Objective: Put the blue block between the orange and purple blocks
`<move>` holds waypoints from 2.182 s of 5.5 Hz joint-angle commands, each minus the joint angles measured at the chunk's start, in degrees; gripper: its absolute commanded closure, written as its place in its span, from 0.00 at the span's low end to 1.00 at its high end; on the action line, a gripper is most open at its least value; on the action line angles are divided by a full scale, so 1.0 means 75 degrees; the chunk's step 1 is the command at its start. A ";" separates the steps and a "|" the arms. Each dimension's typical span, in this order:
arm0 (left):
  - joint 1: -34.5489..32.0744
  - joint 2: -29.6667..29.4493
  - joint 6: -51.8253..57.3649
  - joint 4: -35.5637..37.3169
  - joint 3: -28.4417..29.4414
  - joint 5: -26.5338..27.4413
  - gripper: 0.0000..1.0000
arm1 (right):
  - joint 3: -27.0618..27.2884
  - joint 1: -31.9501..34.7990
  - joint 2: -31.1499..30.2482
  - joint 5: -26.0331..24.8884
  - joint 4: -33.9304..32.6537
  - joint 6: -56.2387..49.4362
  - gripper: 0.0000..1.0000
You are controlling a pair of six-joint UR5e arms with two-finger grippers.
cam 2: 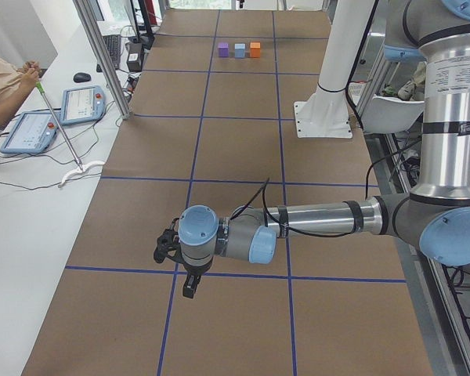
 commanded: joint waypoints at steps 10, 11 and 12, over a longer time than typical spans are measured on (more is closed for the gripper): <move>0.0103 0.0512 -0.0012 -0.0394 -0.0064 -0.0012 0.00 | -0.0046 -0.0069 0.0030 -0.0042 -0.0104 -0.0377 0.00; 0.0336 0.0465 -0.0012 0.0026 -0.0076 0.0000 0.00 | -0.0046 -0.0069 0.0018 -0.0042 -0.0104 -0.0377 0.00; 0.0362 0.0499 -0.0012 0.0123 -0.0180 0.0000 0.00 | -0.0046 -0.0069 0.0007 -0.0042 -0.0104 -0.0377 0.00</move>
